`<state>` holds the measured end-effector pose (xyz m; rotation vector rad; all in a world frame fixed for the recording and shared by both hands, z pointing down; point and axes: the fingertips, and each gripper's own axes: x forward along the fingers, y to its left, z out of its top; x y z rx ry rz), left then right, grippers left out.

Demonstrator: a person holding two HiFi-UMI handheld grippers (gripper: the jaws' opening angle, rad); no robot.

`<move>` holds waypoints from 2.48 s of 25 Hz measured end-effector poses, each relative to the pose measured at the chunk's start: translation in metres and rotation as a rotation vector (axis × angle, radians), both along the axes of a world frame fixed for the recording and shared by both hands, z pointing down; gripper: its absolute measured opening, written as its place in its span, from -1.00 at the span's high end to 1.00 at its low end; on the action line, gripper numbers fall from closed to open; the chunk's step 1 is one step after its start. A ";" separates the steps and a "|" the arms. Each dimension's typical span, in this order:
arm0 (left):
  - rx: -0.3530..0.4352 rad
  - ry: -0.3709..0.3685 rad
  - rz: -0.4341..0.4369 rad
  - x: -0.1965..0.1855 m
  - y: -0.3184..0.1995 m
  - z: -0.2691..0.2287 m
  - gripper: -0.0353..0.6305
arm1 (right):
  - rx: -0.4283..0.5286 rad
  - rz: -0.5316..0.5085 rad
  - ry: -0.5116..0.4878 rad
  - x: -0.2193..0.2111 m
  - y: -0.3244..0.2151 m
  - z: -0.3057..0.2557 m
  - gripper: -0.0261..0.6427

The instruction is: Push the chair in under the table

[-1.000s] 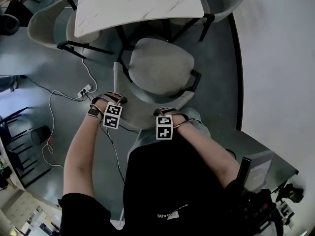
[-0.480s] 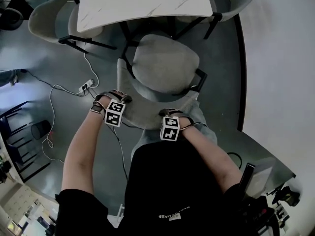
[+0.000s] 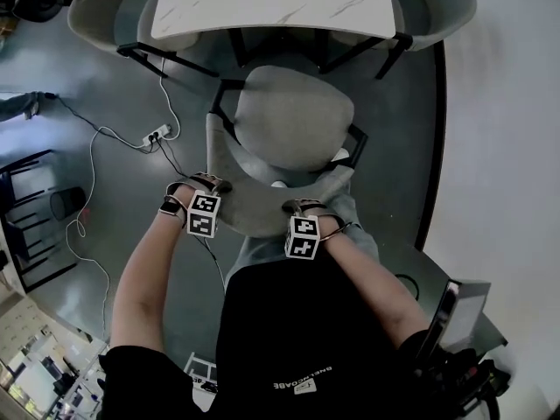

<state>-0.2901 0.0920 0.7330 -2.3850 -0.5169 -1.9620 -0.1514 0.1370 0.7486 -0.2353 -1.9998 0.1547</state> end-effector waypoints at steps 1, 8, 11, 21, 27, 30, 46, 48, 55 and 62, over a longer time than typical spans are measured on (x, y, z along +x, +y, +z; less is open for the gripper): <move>0.003 0.003 -0.021 0.000 0.004 0.000 0.01 | 0.004 -0.016 0.001 0.001 0.001 0.000 0.17; 0.031 0.004 -0.135 0.012 0.006 0.002 0.01 | 0.060 -0.017 0.021 0.017 -0.013 0.003 0.16; 0.042 -0.003 -0.168 0.010 0.008 0.004 0.01 | 0.081 0.005 0.034 0.017 -0.018 0.005 0.16; 0.080 -0.005 -0.278 0.021 -0.020 0.002 0.02 | 0.111 0.077 0.042 0.034 -0.065 0.002 0.16; 0.057 -0.028 -0.243 0.020 -0.034 0.002 0.02 | 0.108 0.080 0.040 0.035 -0.088 0.001 0.16; 0.074 -0.022 -0.244 0.020 -0.045 0.003 0.03 | 0.107 0.074 0.039 0.035 -0.099 0.002 0.16; 0.097 -0.030 -0.256 0.015 -0.139 0.000 0.08 | 0.112 0.156 0.023 0.031 -0.197 -0.001 0.11; 0.077 -0.037 -0.223 0.012 -0.139 -0.001 0.08 | 0.119 0.116 0.015 0.027 -0.198 -0.003 0.11; 0.073 -0.051 -0.215 0.009 -0.137 0.002 0.08 | 0.140 0.043 0.010 0.022 -0.197 0.000 0.11; 0.061 -0.045 -0.278 0.009 -0.133 0.003 0.08 | 0.131 0.036 0.015 0.022 -0.196 0.002 0.11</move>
